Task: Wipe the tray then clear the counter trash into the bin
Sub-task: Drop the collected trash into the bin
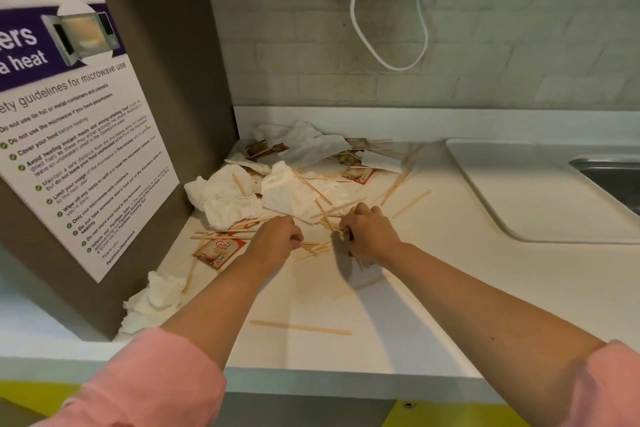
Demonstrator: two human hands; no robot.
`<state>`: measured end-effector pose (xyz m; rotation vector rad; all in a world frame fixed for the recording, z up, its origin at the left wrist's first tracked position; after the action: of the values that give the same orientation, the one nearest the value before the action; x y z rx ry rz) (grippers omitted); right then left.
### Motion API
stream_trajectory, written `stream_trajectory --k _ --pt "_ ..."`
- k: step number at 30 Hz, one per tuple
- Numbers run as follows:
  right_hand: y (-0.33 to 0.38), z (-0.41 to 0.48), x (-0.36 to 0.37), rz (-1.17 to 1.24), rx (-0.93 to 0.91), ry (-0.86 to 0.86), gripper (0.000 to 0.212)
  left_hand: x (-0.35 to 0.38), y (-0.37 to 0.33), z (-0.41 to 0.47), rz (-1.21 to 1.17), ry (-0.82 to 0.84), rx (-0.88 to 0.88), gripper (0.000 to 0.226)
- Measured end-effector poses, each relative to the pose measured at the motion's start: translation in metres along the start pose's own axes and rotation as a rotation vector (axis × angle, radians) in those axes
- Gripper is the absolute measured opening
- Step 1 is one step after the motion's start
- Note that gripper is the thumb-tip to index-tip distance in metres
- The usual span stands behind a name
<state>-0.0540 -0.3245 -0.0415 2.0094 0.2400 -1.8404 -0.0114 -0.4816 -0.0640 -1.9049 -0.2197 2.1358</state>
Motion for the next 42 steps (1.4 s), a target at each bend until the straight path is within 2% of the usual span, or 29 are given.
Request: stream_trajectory --k 4,13,22,25,28,31,33,36,39,42 --pt "0.018 0.001 0.012 -0.062 -0.134 0.062 0.033 0.005 -0.009 0.001 0.07 0.031 -0.022 0.02" --pt "0.022 0.016 0.019 -0.083 -0.1 0.083 0.034 0.017 -0.016 0.002 0.082 0.13 -0.157 0.025" --pt "0.026 0.024 0.012 -0.08 -0.075 0.085 0.027 0.015 -0.028 0.006 -0.03 0.087 -0.118 0.034" --pt "0.032 0.027 0.015 -0.047 -0.089 0.098 0.022 0.015 -0.028 0.006 -0.063 0.083 -0.106 0.029" --pt "0.034 0.033 0.017 0.045 -0.103 0.158 0.018 0.01 -0.022 0.003 -0.116 0.035 -0.138 0.012" --pt "0.029 0.04 0.008 0.134 -0.065 0.063 0.021 0.005 -0.02 0.001 -0.119 -0.01 -0.109 0.019" --pt "0.024 0.045 0.003 0.073 0.0 -0.035 0.03 0.004 -0.018 -0.003 -0.094 -0.032 -0.108 0.029" --pt "0.02 0.052 0.01 -0.118 0.109 -0.012 0.044 0.003 -0.009 -0.008 0.014 0.029 -0.189 0.037" --pt "0.02 0.056 0.019 -0.166 0.157 0.073 0.049 0.003 -0.007 -0.011 0.015 0.068 -0.231 0.025" --pt "0.023 0.057 0.021 -0.16 0.13 0.068 0.04 0.006 -0.011 -0.013 0.059 0.065 -0.2 0.018"
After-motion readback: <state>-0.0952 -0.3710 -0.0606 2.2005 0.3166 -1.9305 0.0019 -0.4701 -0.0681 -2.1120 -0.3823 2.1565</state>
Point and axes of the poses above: each hand's wrist, its own z-axis towards the middle knuckle, its own x-axis out of the palm, y = z × x, the point moved 5 cm from there along z, towards the middle knuckle, and after that the axes turned 11 degrees about x, right-handed, at the moved point
